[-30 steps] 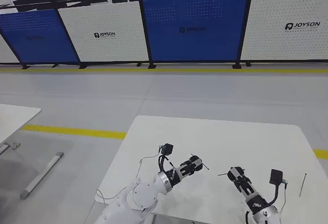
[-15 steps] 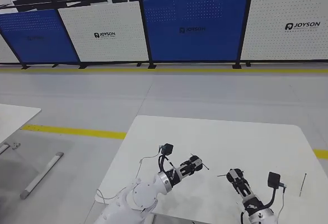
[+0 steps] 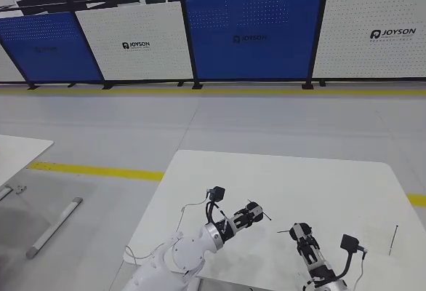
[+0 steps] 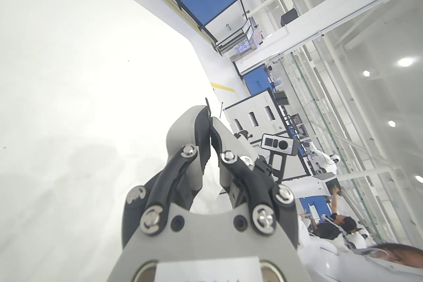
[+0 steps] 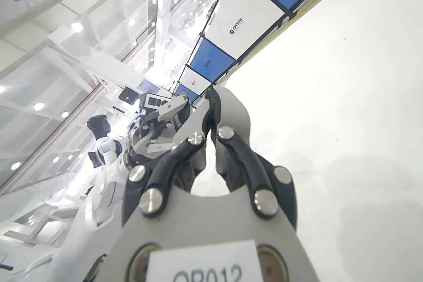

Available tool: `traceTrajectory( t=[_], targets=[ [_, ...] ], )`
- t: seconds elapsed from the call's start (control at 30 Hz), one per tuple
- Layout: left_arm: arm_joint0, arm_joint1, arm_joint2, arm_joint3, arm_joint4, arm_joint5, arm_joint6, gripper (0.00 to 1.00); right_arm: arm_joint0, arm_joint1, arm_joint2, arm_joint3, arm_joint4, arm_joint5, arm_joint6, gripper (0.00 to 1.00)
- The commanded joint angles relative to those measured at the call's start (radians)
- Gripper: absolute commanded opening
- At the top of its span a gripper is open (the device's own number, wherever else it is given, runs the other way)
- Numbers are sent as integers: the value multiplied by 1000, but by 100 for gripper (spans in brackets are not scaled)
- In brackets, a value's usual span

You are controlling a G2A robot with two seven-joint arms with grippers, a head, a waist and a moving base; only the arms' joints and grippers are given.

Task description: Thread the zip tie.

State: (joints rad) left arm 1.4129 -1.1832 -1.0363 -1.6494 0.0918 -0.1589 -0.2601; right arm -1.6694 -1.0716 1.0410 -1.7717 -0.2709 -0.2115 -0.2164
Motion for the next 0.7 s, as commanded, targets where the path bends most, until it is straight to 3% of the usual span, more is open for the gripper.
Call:
traceTrajectory(
  t=[0.0, 0.17, 0.27, 0.37, 0.47, 0.57, 0.67],
  targets=[
    [0, 0, 0, 0, 0, 0, 0, 0, 0, 0, 0, 0, 1, 1, 1, 0],
    [0, 0, 0, 0, 0, 0, 0, 0, 1, 0, 1, 0, 6, 3, 1, 0],
    [0, 0, 0, 0, 0, 0, 0, 0, 10, -5, 11, -3, 69, 2, 22, 0],
    [0, 0, 0, 0, 0, 0, 0, 0, 2, -18, 8, -12, 62, 27, -92, 0],
    [0, 0, 0, 0, 0, 0, 0, 0, 20, -31, -26, 2, 79, 21, -89, 0],
    [0, 0, 0, 0, 0, 0, 0, 0, 34, -48, -56, 24, 27, 73, -188, 0],
    [0, 0, 0, 0, 0, 0, 0, 0, 48, -62, -85, 40, 7, 115, -209, 0]
  ],
)
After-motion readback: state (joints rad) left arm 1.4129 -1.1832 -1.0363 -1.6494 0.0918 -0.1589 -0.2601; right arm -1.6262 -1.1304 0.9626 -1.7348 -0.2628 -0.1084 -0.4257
